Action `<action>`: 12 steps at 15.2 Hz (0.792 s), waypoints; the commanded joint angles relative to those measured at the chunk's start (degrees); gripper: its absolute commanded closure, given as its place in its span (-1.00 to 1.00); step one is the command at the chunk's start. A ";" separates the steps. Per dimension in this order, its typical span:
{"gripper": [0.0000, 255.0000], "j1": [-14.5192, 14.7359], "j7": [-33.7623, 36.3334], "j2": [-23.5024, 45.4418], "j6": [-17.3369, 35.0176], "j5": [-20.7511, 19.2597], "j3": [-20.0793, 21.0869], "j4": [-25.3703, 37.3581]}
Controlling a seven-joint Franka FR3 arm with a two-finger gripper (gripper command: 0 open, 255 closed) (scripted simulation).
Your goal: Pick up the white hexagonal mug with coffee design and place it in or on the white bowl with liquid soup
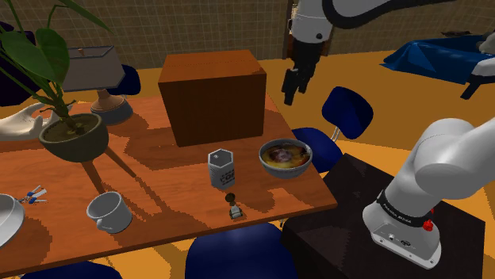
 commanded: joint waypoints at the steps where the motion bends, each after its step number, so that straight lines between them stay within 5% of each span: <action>1: -1.00 0.50 1.21 2.90 3.29 0.53 1.54 -0.13; 12: -1.00 2.38 9.59 21.84 19.17 -0.64 10.23 3.59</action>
